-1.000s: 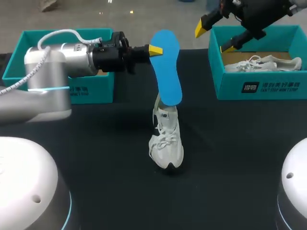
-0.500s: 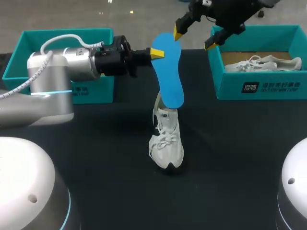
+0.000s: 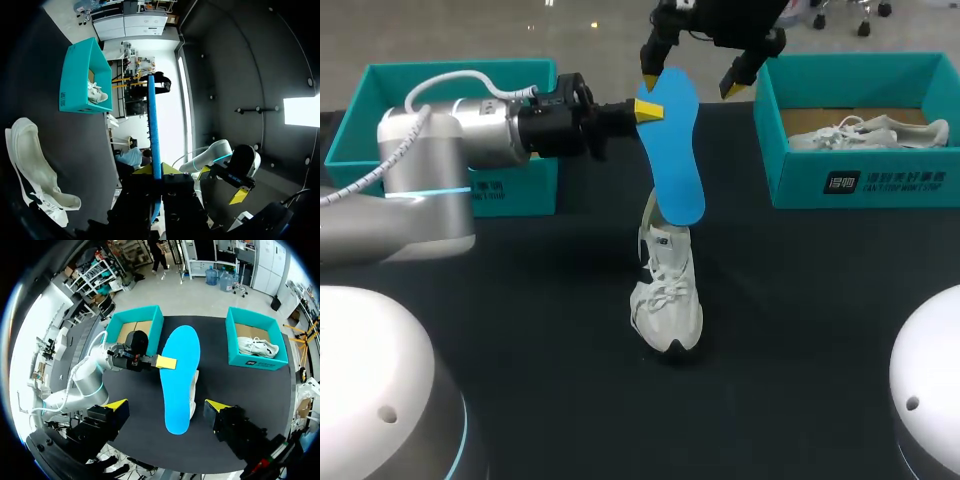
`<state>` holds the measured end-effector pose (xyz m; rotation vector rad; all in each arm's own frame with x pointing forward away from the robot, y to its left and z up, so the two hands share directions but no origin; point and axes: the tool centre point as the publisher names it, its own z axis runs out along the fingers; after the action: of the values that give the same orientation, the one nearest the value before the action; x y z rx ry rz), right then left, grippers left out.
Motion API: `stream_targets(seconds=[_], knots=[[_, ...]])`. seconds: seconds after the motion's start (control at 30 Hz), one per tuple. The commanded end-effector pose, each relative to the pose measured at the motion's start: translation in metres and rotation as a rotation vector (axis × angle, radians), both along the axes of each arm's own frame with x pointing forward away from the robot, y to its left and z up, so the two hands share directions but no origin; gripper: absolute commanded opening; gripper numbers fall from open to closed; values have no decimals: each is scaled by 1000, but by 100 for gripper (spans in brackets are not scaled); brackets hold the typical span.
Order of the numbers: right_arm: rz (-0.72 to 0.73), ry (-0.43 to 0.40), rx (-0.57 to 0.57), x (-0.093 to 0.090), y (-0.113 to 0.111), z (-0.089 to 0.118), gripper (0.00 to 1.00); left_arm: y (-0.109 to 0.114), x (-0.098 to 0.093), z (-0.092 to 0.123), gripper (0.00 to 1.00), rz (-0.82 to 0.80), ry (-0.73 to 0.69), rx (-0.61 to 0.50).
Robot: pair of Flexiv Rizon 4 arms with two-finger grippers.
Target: Take the shoe out of the shoebox, open the shoe tongue, remove and reinsert the insole, then place the shoe into the shoebox
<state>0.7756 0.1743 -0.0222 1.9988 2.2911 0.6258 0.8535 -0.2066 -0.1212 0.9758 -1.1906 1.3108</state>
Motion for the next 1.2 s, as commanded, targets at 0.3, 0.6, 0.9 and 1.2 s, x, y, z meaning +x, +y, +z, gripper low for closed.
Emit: stream_targets(seconds=[0.3, 0.6, 0.9, 1.2], knots=[[-75, 46, -258, 3, 21, -5, 100, -1, 0, 0, 0, 1, 0, 1], [-107, 102, -240, 10, 17, -15, 100, -1, 0, 0, 0, 1, 0, 1], [-126, 97, -225, 13, 16, -17, 100, -1, 0, 0, 0, 1, 0, 1], [-126, 97, -225, 13, 16, -17, 100, -1, 0, 0, 0, 1, 0, 1]])
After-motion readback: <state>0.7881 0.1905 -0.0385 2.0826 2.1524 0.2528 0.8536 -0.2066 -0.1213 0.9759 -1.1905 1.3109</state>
